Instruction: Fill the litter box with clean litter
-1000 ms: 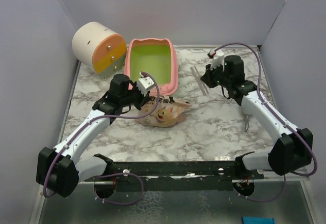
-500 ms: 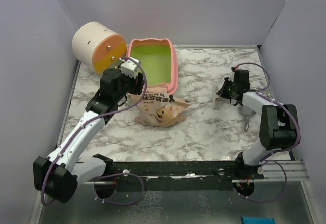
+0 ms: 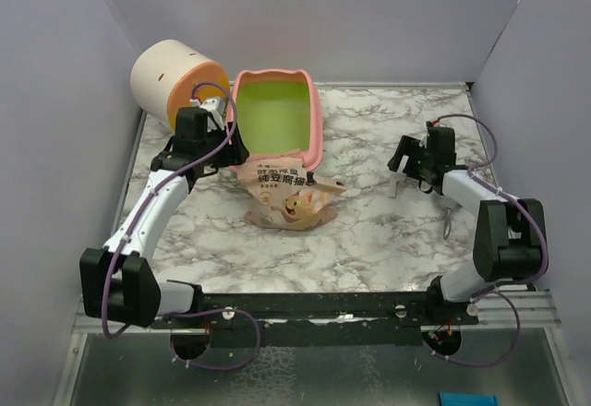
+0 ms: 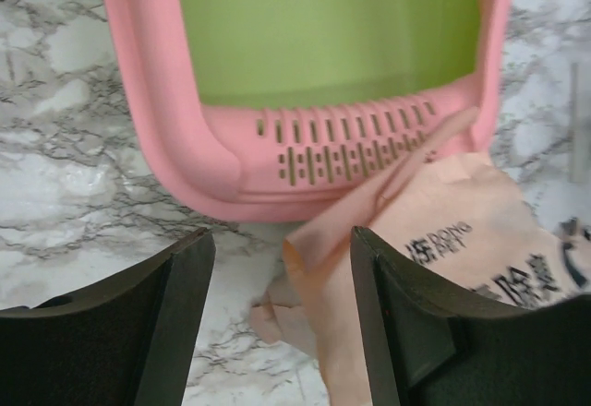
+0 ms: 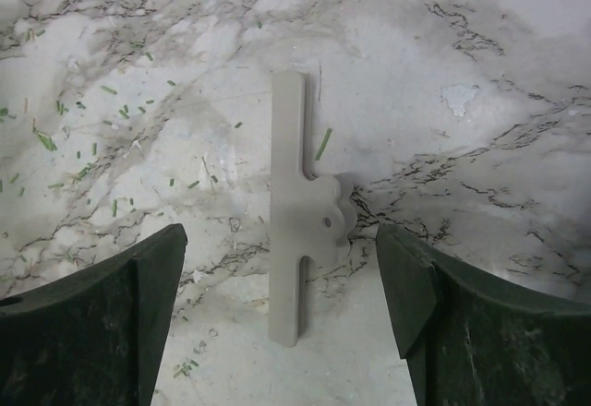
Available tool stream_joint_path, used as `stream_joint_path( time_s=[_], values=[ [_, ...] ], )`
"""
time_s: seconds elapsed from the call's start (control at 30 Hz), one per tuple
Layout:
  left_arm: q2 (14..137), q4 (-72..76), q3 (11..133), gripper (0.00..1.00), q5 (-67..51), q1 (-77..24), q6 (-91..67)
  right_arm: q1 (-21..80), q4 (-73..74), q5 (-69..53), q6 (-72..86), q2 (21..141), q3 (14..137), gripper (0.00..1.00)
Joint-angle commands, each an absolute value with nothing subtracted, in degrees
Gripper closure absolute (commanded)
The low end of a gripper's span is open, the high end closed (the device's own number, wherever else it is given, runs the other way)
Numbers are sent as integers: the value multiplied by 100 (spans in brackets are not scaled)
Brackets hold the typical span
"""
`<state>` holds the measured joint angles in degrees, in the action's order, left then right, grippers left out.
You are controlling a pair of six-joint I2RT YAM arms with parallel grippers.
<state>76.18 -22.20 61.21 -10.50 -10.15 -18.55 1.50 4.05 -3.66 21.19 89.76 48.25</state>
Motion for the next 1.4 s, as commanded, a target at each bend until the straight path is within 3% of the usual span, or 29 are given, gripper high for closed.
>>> stream_joint_path(
  time_s=[0.0,0.13,0.5,0.7,0.87,0.93,1.07,1.37],
  values=[
    [6907,-2019,6022,36,-1914,-914,-2376,128,391,-464,2080,8314,4690,15],
    [6826,-1414,5552,35,-2556,-855,-2884,125,426,-1017,2020,7844,4615,15],
    [7104,-871,4949,36,-2870,-848,-3222,141,927,-2047,1568,6567,4594,18],
    [6851,536,4588,49,-3440,-852,-3701,187,414,-4254,1435,6748,4265,34],
    [6796,1651,4366,62,-4325,-850,-3804,298,-151,-5532,1547,7102,4077,37],
    [6836,1721,4415,71,-4653,-853,-3747,360,-246,-5643,1629,7156,4058,36],
    [6700,1986,4338,98,-5043,-853,-3705,445,-424,-5828,1768,7276,4100,29],
    [6029,2205,4051,100,-5020,-853,-3112,802,-595,-5618,1948,8273,4621,22]
  ],
)
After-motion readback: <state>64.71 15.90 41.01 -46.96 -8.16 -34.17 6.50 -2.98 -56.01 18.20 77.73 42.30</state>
